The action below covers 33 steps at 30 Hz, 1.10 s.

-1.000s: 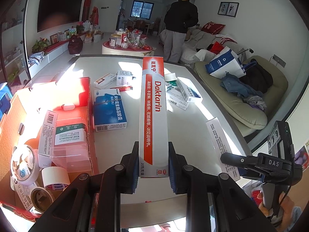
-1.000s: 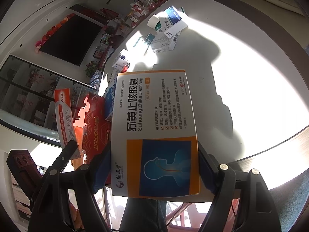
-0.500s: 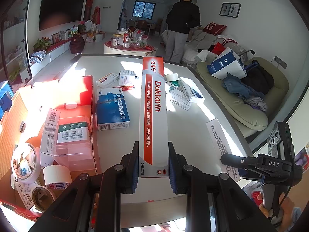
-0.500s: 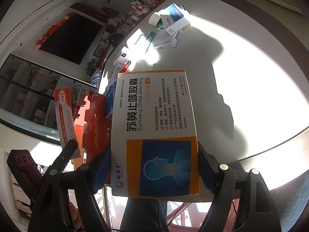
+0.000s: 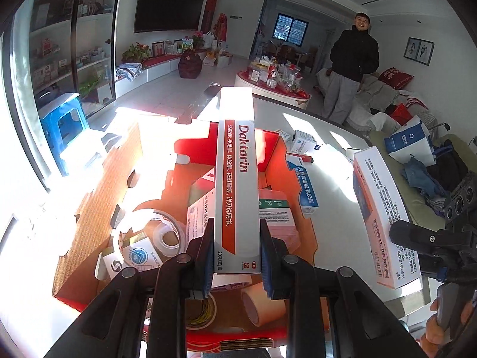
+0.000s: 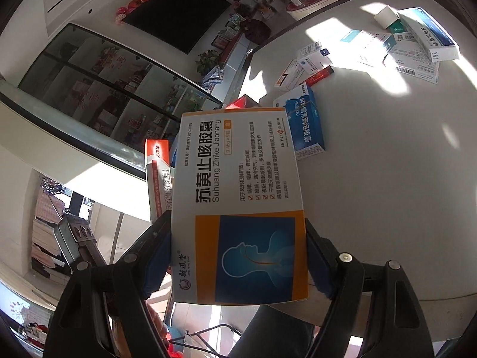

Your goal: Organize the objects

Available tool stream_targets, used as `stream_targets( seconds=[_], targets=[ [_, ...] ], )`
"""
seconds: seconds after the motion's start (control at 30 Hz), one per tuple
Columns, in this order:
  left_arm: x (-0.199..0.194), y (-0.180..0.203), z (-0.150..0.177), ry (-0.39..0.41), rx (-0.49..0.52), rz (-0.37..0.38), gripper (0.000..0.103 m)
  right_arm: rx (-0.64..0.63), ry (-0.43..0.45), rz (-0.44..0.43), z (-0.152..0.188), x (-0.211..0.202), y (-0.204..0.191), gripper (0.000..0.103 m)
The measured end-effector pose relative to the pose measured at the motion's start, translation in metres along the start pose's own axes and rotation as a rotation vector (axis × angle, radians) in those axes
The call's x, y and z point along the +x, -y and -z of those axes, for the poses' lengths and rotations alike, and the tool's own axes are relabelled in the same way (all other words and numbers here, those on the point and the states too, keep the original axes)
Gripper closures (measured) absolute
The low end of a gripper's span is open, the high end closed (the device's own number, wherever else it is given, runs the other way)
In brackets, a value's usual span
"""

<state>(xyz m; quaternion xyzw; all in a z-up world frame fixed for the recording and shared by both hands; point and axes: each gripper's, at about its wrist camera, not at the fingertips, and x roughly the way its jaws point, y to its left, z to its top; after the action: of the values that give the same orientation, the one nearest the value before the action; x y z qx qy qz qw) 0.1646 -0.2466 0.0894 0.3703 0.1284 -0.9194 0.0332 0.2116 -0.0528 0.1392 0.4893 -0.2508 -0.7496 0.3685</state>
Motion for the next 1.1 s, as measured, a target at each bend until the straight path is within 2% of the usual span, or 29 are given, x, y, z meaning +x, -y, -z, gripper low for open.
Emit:
stream_targets(
  seconds=[0.17, 0.37, 0.43, 0.47, 0.5, 0.57, 0.63, 0.7, 0.8, 1.0, 1.1],
  targets=[
    [0.0, -0.028, 0.007, -0.003, -0.037, -0.071, 0.077, -0.041, -0.072, -0.059, 0.0, 0.044, -0.039, 0.025],
    [0.018, -0.037, 0.01, -0.038, -0.049, -0.117, 0.076, -0.129, -0.156, 0.021, 0.003, 0.075, -0.057, 0.024],
    [0.024, -0.038, 0.011, -0.057, -0.045, -0.121, 0.066, -0.16, -0.132, 0.049, 0.003, 0.071, -0.06, 0.023],
    [0.026, -0.038, 0.012, -0.058, -0.046, -0.129, 0.049, -0.166, -0.102, 0.059, -0.001, 0.063, -0.058, 0.022],
    [0.027, -0.038, 0.012, -0.058, -0.048, -0.145, 0.034, -0.162, -0.062, 0.071, -0.006, 0.053, -0.054, 0.021],
    [0.026, -0.04, 0.012, -0.048, -0.065, -0.143, 0.026, -0.13, 0.04, 0.142, -0.02, 0.033, -0.039, 0.016],
    [0.025, -0.041, 0.01, -0.041, -0.078, -0.128, 0.024, -0.073, 0.099, 0.276, -0.04, 0.023, -0.011, 0.01],
    [0.025, -0.041, 0.008, -0.035, -0.082, -0.122, 0.021, -0.007, 0.094, 0.366, -0.058, 0.026, 0.022, 0.01],
    [0.024, -0.038, 0.005, -0.019, -0.078, -0.125, 0.021, 0.052, 0.042, 0.423, -0.077, 0.043, 0.057, 0.01],
    [0.014, -0.031, -0.021, 0.015, -0.052, -0.116, 0.018, -0.044, 0.012, 0.497, -0.096, 0.078, 0.064, 0.01],
    [0.021, -0.008, -0.056, -0.012, 0.013, -0.003, 0.011, -0.036, 0.07, 0.494, -0.108, 0.064, 0.074, 0.01]
  ],
)
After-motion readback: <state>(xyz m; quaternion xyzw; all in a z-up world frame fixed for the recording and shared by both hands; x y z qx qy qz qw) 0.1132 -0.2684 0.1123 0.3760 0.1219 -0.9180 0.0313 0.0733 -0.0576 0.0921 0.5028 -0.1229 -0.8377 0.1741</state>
